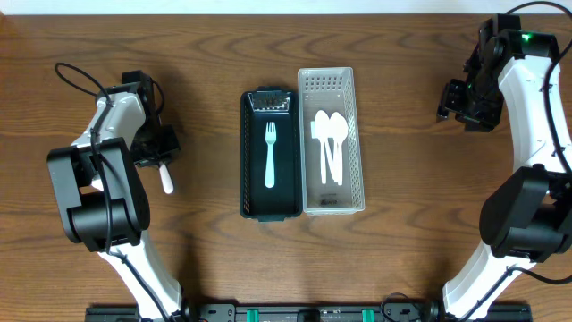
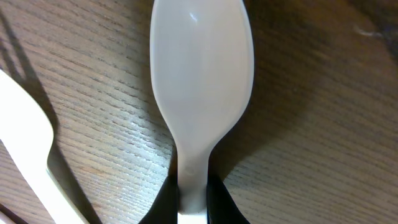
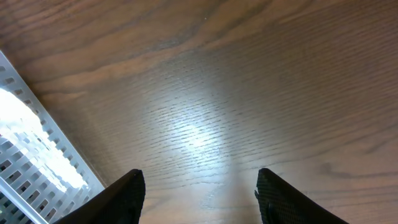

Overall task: Pack container
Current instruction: 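Move the left gripper to the white spoon and grasp its handle, then carry the white spoon into the dark green basket and release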

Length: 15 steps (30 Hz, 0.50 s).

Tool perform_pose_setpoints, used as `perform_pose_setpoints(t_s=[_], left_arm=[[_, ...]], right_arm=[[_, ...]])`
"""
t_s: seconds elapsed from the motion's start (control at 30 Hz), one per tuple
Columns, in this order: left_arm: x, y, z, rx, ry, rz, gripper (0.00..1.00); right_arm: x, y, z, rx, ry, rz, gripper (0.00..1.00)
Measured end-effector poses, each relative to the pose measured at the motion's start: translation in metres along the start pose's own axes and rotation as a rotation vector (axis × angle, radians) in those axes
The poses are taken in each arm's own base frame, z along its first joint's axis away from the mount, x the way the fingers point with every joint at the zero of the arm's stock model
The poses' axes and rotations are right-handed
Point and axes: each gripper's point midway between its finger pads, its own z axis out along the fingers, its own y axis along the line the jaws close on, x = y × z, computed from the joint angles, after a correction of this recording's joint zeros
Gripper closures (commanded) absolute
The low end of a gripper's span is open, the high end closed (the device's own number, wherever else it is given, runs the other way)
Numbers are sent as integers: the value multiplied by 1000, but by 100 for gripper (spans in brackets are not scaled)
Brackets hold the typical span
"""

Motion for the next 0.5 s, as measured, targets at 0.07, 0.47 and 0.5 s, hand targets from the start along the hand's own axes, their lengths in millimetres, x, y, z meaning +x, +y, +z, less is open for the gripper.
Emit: perform_pose_setpoints(t_s=[0.07,0.47,0.5], left_arm=[[2,0,0,-1,6,0,94],[19,-9,-49,9,-36,44,94],[20,-13,-65,17,-73,58,94]], right_arm=[[0,0,0,0,0,0,39],[0,0,0,0,0,0,39],[0,0,0,0,0,0,39]])
